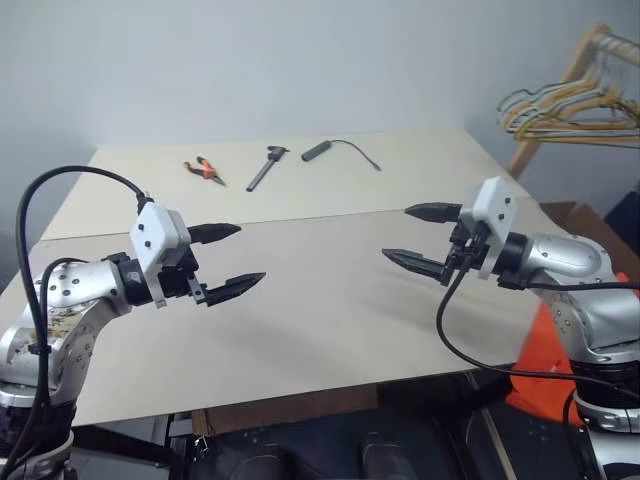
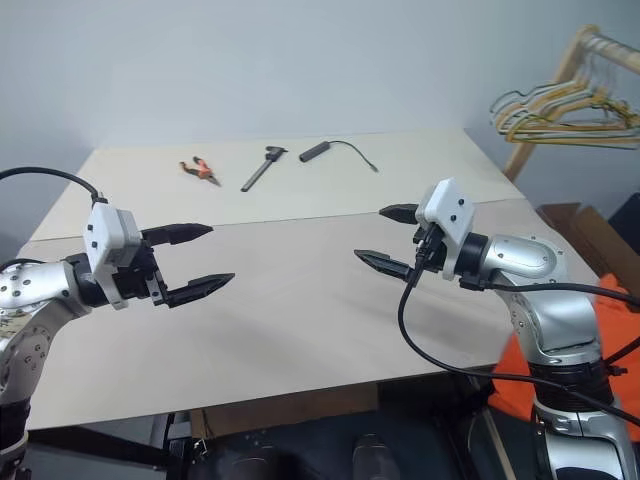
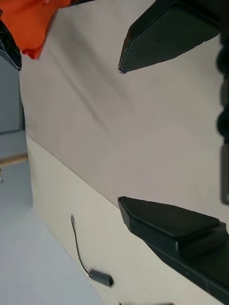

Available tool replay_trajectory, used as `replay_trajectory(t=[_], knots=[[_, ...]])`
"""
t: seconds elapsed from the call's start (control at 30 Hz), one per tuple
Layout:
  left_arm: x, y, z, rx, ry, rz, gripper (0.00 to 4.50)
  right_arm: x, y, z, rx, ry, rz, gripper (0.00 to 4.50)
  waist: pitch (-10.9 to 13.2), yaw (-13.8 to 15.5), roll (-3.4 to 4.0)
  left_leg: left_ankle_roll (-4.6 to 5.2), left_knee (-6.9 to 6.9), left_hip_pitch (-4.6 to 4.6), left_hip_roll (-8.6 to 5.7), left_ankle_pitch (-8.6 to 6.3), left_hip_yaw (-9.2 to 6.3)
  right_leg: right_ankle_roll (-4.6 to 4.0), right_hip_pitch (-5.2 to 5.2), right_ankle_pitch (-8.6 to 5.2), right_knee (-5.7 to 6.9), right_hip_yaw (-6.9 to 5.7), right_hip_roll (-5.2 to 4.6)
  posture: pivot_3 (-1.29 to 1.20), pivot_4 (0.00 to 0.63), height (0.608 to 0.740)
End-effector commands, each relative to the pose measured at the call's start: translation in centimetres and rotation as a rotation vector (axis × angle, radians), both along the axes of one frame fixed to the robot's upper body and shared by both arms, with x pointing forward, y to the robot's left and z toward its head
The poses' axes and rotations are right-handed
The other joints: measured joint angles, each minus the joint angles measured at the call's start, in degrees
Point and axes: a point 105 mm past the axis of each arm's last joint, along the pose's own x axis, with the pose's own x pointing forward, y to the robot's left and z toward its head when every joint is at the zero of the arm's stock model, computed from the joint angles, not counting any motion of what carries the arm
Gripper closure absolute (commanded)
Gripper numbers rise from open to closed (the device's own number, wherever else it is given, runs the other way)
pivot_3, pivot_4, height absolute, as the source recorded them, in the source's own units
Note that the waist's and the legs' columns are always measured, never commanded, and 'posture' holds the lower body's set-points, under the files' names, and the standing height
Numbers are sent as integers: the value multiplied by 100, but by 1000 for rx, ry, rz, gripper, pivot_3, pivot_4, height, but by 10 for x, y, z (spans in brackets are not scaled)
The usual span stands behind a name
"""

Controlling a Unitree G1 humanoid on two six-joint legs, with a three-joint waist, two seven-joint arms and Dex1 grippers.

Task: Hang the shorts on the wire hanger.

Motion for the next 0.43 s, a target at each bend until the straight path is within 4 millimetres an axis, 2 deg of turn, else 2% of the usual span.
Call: replay_trajectory(t=[0.03, 0.17, 0.43], knots=[[-2, -4, 11, -11, -41, -19, 0, -2, -1, 11, -13, -66, 3, 24, -2, 106, 0, -1, 1, -11, 0, 1, 5, -2, -12, 2, 1, 0, 0, -35, 34, 740], [-1, -6, 11, -13, -39, -35, 0, -3, -3, 9, -31, -72, -1, 24, -2, 175, 0, -6, 1, -38, -2, 4, 9, -6, -36, 3, 1, -2, 2, -39, 34, 740], [-3, -8, 11, -18, -33, -46, 0, -4, -4, 5, -58, -72, 0, 24, -2, 201, -1, -5, 2, -34, -3, 4, 17, -8, -30, 5, 1, -2, 10, -40, 36, 740]])
